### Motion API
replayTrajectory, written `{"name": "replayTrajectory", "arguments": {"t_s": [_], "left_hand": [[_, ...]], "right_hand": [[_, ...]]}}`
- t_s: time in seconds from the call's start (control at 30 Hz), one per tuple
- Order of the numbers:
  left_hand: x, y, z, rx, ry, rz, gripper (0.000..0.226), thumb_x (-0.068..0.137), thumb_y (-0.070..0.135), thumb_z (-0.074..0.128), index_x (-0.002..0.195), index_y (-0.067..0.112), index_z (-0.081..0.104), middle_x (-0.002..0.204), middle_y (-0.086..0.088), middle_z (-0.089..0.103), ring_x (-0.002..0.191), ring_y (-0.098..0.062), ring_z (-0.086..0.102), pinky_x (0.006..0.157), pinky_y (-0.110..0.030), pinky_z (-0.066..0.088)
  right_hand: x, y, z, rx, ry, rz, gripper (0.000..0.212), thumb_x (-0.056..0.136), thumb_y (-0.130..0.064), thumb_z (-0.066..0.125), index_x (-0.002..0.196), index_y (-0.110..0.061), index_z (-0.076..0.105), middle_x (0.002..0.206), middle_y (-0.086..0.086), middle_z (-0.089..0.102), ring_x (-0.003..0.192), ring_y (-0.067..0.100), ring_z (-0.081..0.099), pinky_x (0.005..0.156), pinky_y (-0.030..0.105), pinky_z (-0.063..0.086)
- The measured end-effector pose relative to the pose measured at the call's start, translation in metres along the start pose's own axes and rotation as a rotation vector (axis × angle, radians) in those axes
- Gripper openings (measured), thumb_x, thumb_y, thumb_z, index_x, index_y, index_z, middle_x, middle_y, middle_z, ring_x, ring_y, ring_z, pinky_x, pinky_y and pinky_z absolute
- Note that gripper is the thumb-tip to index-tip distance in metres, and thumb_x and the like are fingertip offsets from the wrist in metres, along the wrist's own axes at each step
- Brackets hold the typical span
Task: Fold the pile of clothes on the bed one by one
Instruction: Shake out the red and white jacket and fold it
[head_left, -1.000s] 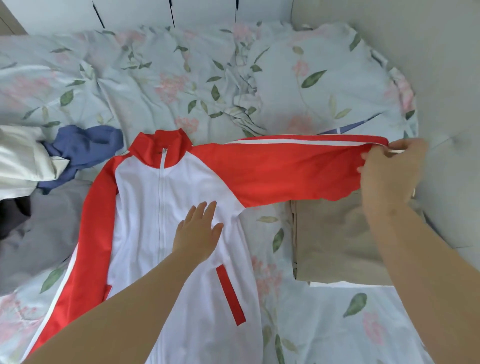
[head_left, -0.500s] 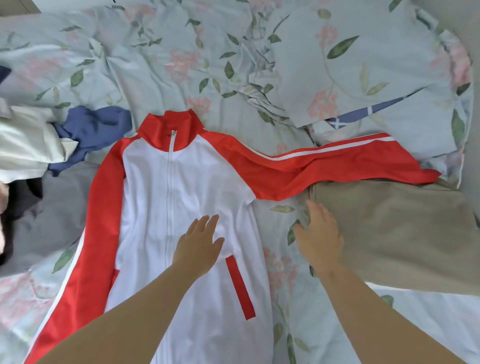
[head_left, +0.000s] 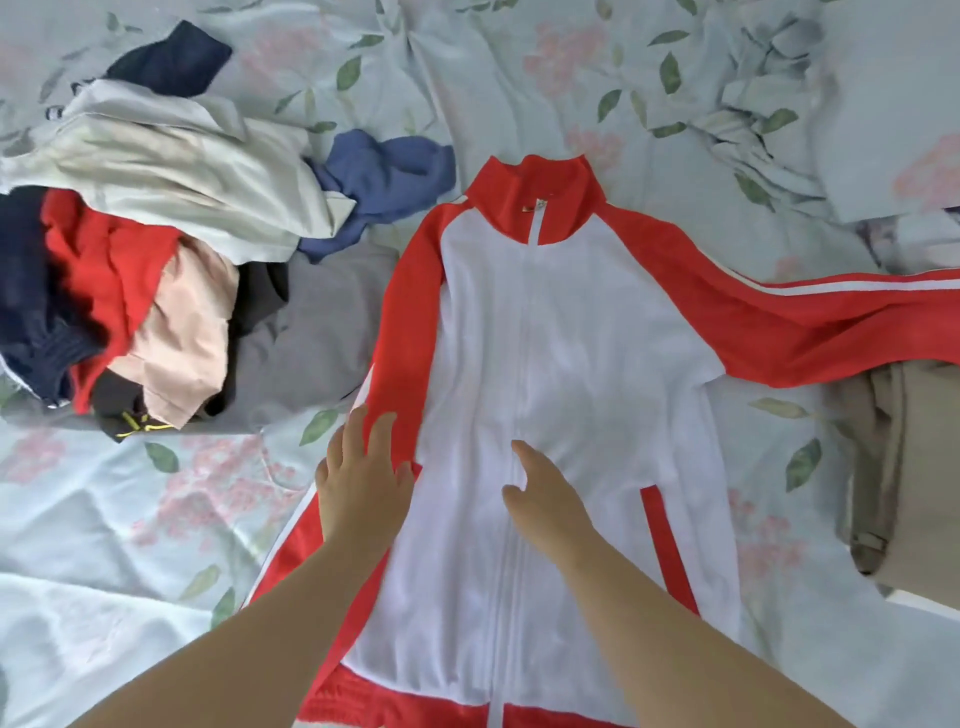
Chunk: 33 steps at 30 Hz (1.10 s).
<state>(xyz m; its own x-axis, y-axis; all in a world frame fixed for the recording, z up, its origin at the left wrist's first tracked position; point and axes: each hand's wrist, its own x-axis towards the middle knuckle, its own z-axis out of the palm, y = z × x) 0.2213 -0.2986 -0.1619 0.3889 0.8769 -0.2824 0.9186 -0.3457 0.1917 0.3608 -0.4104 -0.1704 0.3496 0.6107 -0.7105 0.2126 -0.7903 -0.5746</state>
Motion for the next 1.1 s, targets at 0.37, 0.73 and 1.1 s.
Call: {"name": "replayTrajectory", "arguments": {"t_s": [0.37, 0.73, 1.1], "left_hand": [[0.037, -0.041, 0.01, -0.202, -0.172, -0.057, 0.051, 0.093, 0.022, 0.055, 0.138, 0.019, 0.032, 0.125, -0.004, 0.052, 0.115, -0.026, 0.049, 0.093, -0.037, 0.04], [0.116, -0.119, -0.073, -0.613, 0.326, -0.258, 0.049, 0.091, 0.019, 0.056, 0.138, 0.019, 0.044, 0.134, -0.009, 0.049, 0.123, -0.026, 0.045, 0.104, -0.035, 0.034], [0.082, -0.126, -0.027, -0.596, -0.097, -0.491, 0.083, 0.087, 0.021, 0.064, 0.147, 0.018, 0.006, 0.123, -0.016, 0.053, 0.105, -0.037, 0.059, 0.089, -0.047, 0.049]], "right_hand": [[0.053, -0.041, 0.053, -0.389, -0.056, 0.284, 0.068, 0.093, -0.016, 0.036, 0.148, -0.041, 0.008, 0.157, -0.011, -0.017, 0.14, 0.047, -0.012, 0.115, 0.053, 0.014], [0.055, -0.035, 0.048, -0.43, -0.146, 0.28, 0.085, 0.087, -0.03, 0.054, 0.149, -0.043, -0.003, 0.154, -0.007, -0.03, 0.143, 0.042, -0.016, 0.116, 0.05, 0.006], [0.053, -0.037, 0.044, -0.545, -0.198, 0.221, 0.09, 0.087, -0.031, 0.054, 0.149, -0.035, -0.01, 0.153, 0.007, -0.032, 0.145, 0.029, -0.017, 0.116, 0.047, -0.011]]}}
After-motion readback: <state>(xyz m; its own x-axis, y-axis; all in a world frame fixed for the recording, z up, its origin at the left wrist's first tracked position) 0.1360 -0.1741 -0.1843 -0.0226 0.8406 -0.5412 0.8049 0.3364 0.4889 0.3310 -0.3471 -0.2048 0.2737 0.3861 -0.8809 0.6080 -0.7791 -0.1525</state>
